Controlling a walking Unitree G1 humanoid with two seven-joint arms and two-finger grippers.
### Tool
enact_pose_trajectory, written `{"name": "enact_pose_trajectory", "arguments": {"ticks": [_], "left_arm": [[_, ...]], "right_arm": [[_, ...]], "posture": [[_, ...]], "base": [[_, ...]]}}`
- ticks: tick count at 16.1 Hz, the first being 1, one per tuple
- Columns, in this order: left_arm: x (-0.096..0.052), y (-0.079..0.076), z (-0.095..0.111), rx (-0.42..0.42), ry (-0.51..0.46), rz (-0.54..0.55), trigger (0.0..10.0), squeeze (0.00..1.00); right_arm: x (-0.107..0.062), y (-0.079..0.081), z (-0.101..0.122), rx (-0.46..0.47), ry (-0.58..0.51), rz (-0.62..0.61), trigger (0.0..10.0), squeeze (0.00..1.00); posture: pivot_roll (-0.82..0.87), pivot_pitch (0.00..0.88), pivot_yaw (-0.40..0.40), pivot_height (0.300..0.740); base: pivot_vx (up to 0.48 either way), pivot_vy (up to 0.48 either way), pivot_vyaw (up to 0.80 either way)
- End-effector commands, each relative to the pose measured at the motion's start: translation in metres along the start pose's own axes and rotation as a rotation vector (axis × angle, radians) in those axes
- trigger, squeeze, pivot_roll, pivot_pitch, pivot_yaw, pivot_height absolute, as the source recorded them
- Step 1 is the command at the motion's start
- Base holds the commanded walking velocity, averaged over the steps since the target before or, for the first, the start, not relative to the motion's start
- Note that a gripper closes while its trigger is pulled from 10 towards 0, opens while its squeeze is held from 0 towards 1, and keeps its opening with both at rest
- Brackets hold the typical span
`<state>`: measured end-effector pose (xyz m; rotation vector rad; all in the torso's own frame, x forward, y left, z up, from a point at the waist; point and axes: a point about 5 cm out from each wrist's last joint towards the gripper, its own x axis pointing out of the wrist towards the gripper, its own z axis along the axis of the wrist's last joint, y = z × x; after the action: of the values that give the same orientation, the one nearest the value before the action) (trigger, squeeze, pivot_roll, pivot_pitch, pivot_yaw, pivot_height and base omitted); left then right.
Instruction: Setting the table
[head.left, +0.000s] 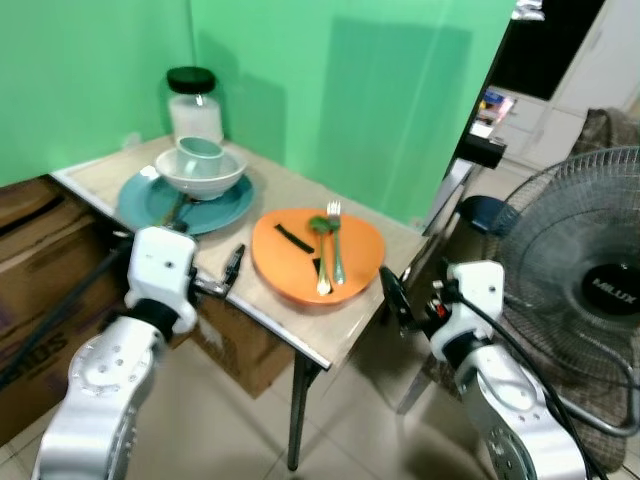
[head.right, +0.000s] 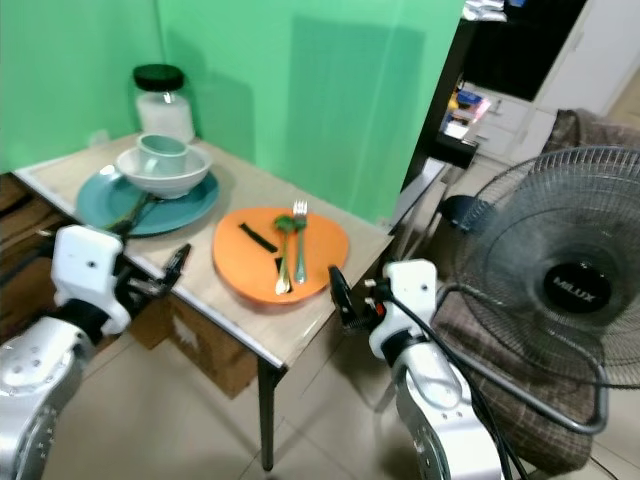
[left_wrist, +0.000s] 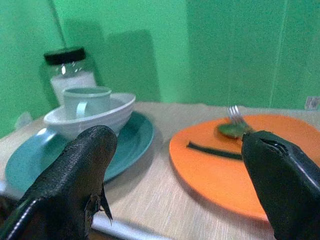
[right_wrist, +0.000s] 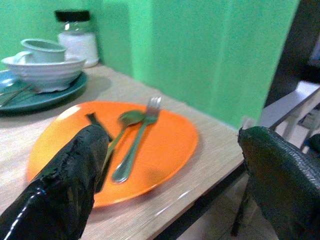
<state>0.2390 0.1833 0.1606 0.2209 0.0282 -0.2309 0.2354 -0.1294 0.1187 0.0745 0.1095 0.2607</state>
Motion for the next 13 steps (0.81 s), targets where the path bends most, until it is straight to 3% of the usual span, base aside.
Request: {"name": "enact_pose_trajectory", "arguments": {"ticks": [1, 4, 12, 13], "left_arm": [[0.0028, -0.0078, 0.0019, -0.007, -0.014, -0.034, 10.0, 0.0], [0.0031, -0.0084, 0.0022, -0.003, -0.013, -0.039, 10.0, 0.0], [0.0045, -0.0135, -0.0009, 0.013, 0.005, -0.097, 10.0, 0.0], [0.0049, -0.0139, -0.0014, 0.016, 0.007, -0.11, 10.0, 0.0]], "right_arm": [[-0.0024, -0.01, 0.0001, -0.025, 0.005, -0.028, 10.0, 0.0], [-0.0026, -0.0099, -0.0002, -0.026, 0.009, -0.021, 10.0, 0.0], [-0.0031, -0.0186, 0.0001, 0.03, 0.015, -0.072, 10.0, 0.0], [-0.0033, -0.0189, 0.0001, 0.045, 0.015, -0.068, 10.0, 0.0]], "posture": [[0.12, 0.0, -0.066, 0.74], [0.12, 0.0, -0.063, 0.74], [0.11, 0.0, -0.063, 0.74], [0.11, 0.0, -0.062, 0.74]], "base": [[0.364, 0.0, 0.0], [0.356, 0.0, 0.8], [0.357, 0.0, 0.0], [0.356, 0.0, -0.77]]}}
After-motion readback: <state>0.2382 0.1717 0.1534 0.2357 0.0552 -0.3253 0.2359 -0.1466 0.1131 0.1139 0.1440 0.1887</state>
